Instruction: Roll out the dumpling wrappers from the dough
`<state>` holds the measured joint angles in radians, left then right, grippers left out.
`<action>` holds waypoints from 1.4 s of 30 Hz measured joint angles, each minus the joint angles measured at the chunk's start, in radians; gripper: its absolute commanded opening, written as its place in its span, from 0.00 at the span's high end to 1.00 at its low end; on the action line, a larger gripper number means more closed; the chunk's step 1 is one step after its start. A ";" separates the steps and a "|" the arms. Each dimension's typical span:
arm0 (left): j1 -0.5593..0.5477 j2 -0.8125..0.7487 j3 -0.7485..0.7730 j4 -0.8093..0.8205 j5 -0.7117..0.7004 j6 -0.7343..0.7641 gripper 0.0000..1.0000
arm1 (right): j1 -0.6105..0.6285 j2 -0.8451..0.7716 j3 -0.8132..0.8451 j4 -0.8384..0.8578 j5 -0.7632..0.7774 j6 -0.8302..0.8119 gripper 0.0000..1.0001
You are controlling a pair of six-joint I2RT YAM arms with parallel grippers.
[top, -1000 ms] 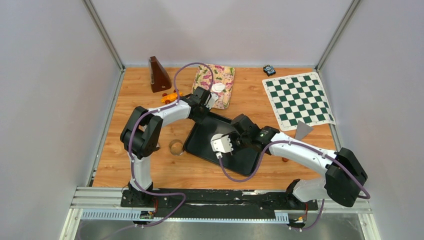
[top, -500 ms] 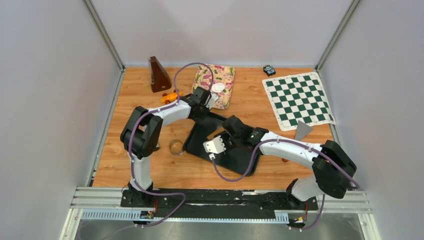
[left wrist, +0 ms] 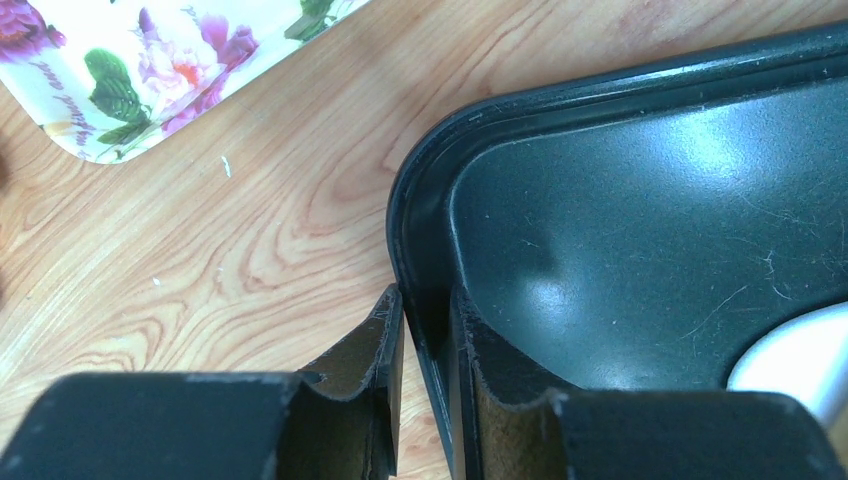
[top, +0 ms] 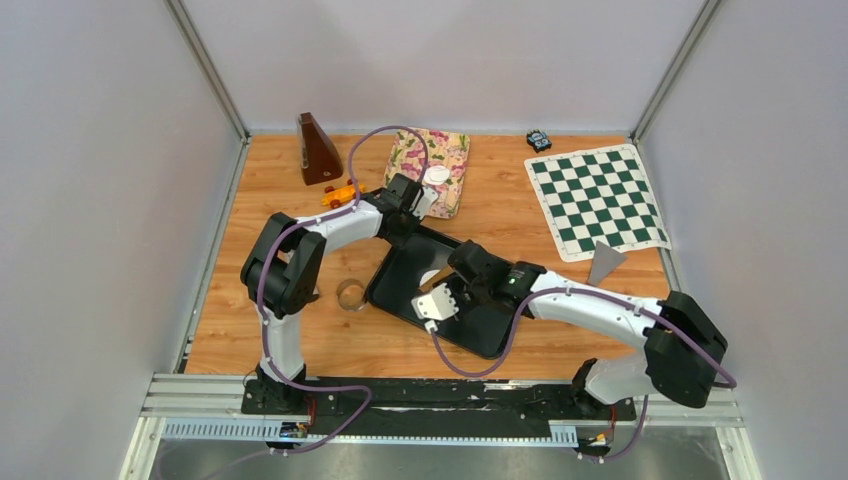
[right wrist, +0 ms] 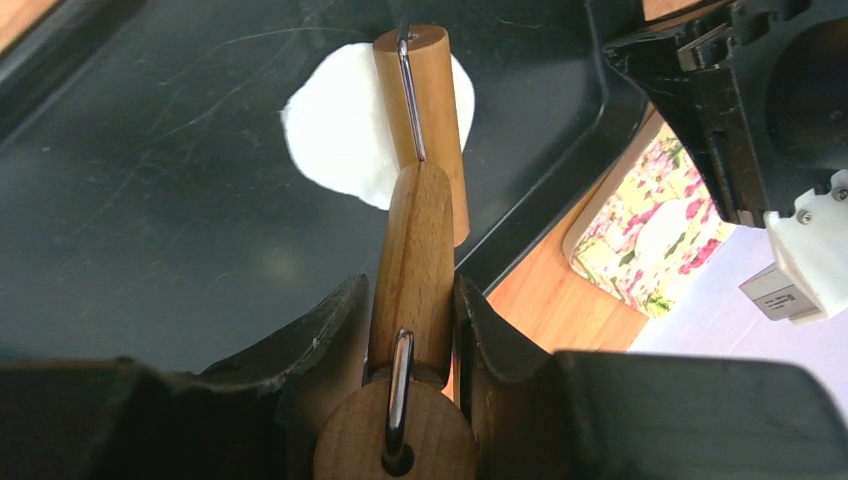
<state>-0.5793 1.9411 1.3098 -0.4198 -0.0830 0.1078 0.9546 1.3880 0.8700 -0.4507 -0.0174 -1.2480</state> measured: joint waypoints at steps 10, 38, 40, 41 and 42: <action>0.000 -0.001 0.000 0.000 -0.001 0.000 1.00 | 0.006 0.040 0.031 0.010 0.000 0.029 1.00; -0.001 -0.003 0.000 -0.008 0.005 0.000 1.00 | 0.009 0.092 0.042 0.107 -0.018 0.079 1.00; -0.001 -0.003 0.000 -0.010 0.007 0.000 1.00 | 0.009 0.070 0.029 0.095 -0.027 0.078 1.00; -0.002 -0.004 0.000 -0.010 0.009 0.000 1.00 | 0.009 0.049 0.020 0.080 -0.035 0.077 1.00; -0.002 -0.004 0.000 -0.010 0.011 0.000 1.00 | 0.009 0.026 0.012 0.062 -0.042 0.077 1.00</action>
<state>-0.5812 1.9373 1.3098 -0.4301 -0.0723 0.1078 0.9634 1.4143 0.8818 -0.3885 -0.0597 -1.1709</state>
